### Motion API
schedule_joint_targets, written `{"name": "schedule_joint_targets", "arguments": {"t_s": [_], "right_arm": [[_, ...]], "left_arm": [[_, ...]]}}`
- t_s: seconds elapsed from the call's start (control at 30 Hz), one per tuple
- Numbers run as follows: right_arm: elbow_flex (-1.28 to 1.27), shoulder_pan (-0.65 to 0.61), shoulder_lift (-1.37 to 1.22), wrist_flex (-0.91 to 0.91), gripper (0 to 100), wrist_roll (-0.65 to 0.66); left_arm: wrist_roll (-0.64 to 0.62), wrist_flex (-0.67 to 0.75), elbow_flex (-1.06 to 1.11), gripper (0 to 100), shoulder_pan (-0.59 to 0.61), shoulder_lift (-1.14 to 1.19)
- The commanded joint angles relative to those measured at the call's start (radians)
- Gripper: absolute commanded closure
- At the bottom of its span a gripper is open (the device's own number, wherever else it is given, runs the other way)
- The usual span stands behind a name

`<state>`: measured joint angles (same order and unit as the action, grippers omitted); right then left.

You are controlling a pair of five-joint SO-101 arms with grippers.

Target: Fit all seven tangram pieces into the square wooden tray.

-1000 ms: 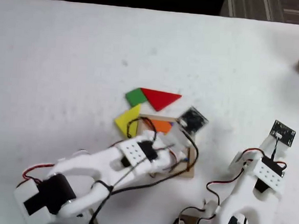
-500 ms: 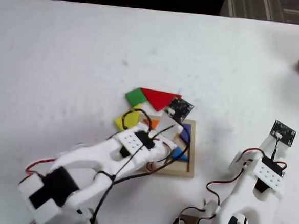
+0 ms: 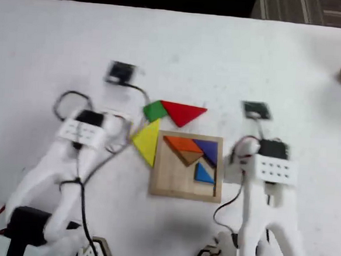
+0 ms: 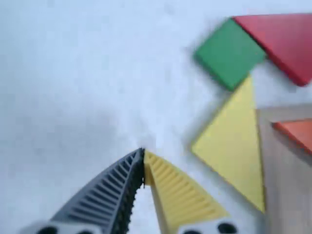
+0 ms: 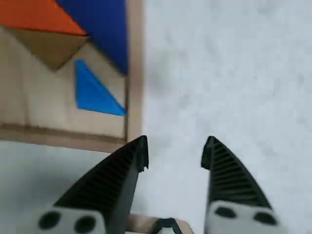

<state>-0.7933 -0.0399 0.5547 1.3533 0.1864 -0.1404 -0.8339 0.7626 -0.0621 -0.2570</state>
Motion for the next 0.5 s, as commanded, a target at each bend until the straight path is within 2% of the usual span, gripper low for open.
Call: {"name": "schedule_joint_targets", "arguments": {"t_s": [0.0, 0.1, 0.33, 0.47], "right_arm": [[0.075, -0.150, -0.005, -0.027, 97.8, 0.018], [0.041, -0.228, -0.005, -0.111, 96.0, 0.018], [-0.153, -0.386, -0.007, -0.346, 97.9, 0.018], [-0.204, -0.404, -0.007, -0.407, 97.9, 0.011]], "left_arm": [[0.014, 0.107, -0.051, 98, 0.176, 0.054], [0.014, 0.150, -0.058, 98, 0.223, 0.094], [0.014, 0.170, -0.058, 98, 0.222, 0.099], [0.014, 0.170, -0.058, 98, 0.222, 0.099]]}}
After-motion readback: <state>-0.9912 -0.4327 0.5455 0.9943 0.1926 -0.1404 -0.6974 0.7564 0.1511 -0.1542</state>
